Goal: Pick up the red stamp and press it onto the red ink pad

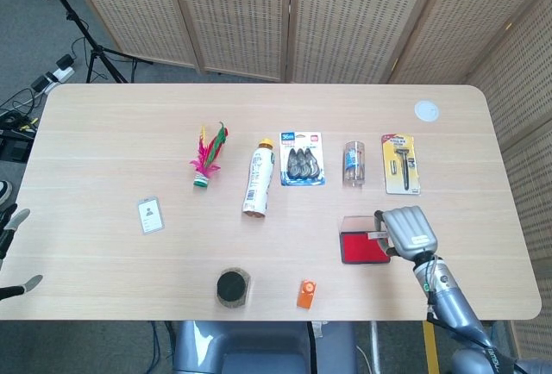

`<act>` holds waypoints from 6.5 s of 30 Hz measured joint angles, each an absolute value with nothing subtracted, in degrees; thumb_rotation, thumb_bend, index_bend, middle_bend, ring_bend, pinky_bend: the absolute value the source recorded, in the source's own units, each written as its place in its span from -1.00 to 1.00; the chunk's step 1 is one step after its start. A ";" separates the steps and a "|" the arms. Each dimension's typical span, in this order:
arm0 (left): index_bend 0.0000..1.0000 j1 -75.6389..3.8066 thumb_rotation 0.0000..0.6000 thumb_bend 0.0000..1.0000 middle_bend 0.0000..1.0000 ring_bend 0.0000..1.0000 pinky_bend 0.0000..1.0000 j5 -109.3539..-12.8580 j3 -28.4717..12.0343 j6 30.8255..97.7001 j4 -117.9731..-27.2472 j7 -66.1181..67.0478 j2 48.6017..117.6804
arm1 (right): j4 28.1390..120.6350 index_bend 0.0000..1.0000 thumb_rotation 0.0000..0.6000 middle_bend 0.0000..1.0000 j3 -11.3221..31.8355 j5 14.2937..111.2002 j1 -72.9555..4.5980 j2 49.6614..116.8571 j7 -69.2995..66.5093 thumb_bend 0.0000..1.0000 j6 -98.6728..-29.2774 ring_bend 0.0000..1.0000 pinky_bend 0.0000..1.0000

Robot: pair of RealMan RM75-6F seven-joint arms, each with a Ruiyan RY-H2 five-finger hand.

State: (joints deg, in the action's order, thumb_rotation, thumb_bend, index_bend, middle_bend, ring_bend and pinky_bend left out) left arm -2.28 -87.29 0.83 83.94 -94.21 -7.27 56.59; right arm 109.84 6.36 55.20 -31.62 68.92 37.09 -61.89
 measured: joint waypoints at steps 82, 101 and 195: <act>-1.00 -2.67 1.00 -0.98 -1.00 -1.00 -1.00 -85.84 0.61 82.60 -94.03 -6.56 56.96 | 93.14 0.13 1.00 0.91 -0.17 54.77 -36.57 79.93 26.44 -0.07 -53.80 1.00 1.00; -1.00 -2.69 1.00 -0.98 -1.00 -1.00 -1.00 -85.83 0.62 82.56 -94.10 -6.49 56.97 | 90.83 0.13 1.00 0.91 -0.27 55.34 -36.01 80.79 25.88 -0.07 -52.89 1.00 1.00; -1.00 -2.57 1.00 -0.98 -1.00 -1.00 -1.00 -85.85 0.86 82.40 -93.83 -5.93 57.13 | 72.93 0.04 1.00 0.90 4.69 62.69 -30.13 81.23 5.12 -0.38 -48.84 1.00 1.00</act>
State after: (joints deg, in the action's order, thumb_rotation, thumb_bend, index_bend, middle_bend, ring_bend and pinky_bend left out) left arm -2.57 -85.85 0.86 82.40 -93.83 -5.93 57.13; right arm 72.93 4.69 62.69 -30.13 81.23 5.12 -48.84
